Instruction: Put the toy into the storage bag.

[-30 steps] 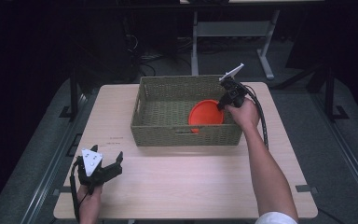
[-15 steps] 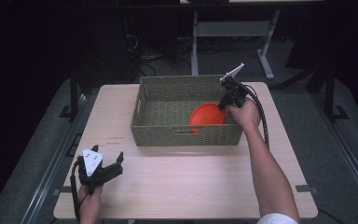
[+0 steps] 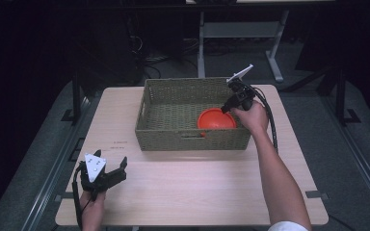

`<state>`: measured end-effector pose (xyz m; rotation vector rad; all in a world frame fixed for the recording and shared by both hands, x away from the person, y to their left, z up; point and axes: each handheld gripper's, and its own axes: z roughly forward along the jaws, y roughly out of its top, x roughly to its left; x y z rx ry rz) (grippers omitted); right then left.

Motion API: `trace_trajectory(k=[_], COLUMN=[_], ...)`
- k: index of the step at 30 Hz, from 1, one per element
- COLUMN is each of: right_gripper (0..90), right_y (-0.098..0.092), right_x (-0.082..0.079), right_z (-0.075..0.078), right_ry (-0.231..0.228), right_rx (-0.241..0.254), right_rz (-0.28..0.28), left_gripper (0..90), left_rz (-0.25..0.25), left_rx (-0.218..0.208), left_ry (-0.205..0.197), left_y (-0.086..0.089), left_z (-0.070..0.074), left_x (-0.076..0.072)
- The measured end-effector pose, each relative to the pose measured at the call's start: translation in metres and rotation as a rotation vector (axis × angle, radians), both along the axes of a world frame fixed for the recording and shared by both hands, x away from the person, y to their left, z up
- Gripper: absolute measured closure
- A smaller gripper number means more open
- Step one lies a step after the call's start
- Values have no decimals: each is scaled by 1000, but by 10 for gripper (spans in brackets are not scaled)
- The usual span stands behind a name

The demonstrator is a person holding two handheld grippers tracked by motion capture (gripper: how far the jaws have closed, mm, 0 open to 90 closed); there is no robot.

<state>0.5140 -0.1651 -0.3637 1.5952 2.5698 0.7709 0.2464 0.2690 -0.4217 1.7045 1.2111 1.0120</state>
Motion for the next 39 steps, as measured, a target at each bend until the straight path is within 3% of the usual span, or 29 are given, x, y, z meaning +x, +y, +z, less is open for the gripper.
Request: trace_trajectory(k=[12, 15, 39], right_gripper=[492, 424, 367], right_y=[-5, -9, -13], right_x=[-11, -16, -35], right_z=[9, 13, 28], right_ry=[-6, -9, -51], right_rx=[53, 94, 157], right_rz=[9, -4, 38], left_gripper=[128, 127, 127], left_rz=[-1, 0, 0], left_rx=[-2, 1, 2], left_ry=[-4, -4, -3], left_y=[0, -1, -1], left_z=[1, 1, 0], left_x=[-1, -1, -1])
